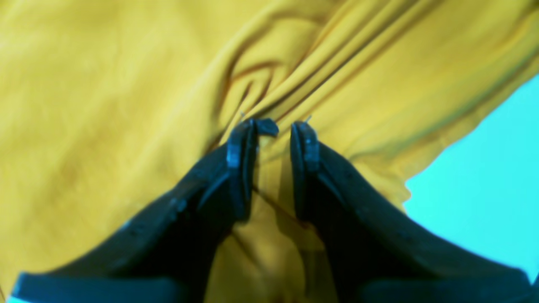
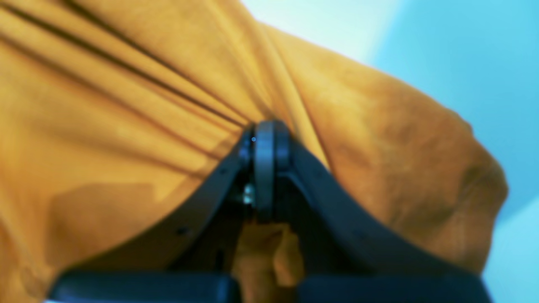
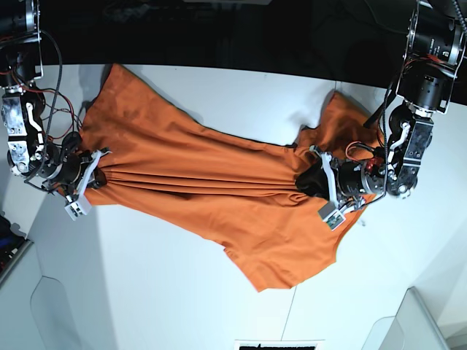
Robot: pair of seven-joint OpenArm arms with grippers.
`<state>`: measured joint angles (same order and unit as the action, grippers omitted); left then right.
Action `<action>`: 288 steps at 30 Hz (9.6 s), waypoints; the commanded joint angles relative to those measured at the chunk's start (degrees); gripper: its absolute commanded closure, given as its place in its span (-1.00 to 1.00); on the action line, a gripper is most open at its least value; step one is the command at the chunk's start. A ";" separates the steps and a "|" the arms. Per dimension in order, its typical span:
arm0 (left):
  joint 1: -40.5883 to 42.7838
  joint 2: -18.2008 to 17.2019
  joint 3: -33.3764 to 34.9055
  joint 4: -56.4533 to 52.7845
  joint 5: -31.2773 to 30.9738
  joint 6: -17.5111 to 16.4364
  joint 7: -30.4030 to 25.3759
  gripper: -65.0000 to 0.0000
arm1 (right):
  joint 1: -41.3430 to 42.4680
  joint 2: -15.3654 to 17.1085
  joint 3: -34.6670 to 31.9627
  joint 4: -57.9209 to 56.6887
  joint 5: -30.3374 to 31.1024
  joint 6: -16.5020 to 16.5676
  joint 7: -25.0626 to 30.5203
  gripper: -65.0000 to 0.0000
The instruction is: Layout the t-shirt on the table in an organized manner, then fold the t-shirt properly
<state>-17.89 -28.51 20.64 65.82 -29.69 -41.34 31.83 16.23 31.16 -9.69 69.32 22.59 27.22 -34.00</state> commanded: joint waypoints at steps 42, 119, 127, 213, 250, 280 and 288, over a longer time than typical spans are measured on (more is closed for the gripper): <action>8.98 3.96 17.64 22.25 -9.57 6.86 10.12 0.50 | 21.20 -29.64 3.61 -19.21 -18.95 -2.27 6.29 1.00; -12.00 1.81 4.59 -8.61 0.04 1.34 9.25 0.66 | -17.99 -11.21 12.04 20.04 -0.52 1.03 -0.15 1.00; -17.03 -1.55 7.72 -2.78 -9.31 2.45 9.79 0.66 | -16.74 -13.29 15.65 26.36 -0.94 -1.11 -0.52 1.00; -14.53 -18.73 7.85 5.60 -16.15 1.34 11.23 0.66 | 4.37 -6.10 18.12 -3.13 2.78 1.09 2.05 1.00; 10.62 -28.06 7.85 36.89 -18.99 1.34 18.73 1.00 | 4.22 -7.21 18.62 -2.32 1.79 1.70 0.76 1.00; 23.17 -30.82 -2.51 34.07 -7.28 6.73 10.51 -0.09 | 1.53 0.85 39.43 5.20 24.87 4.37 -28.00 0.69; 23.34 -29.24 -2.58 34.10 -8.83 6.62 12.33 -0.09 | -13.03 1.36 40.35 5.20 32.63 6.67 -30.45 0.42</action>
<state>6.07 -56.47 18.87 99.37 -38.11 -34.87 44.58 2.33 30.74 30.11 73.60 53.91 33.47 -65.45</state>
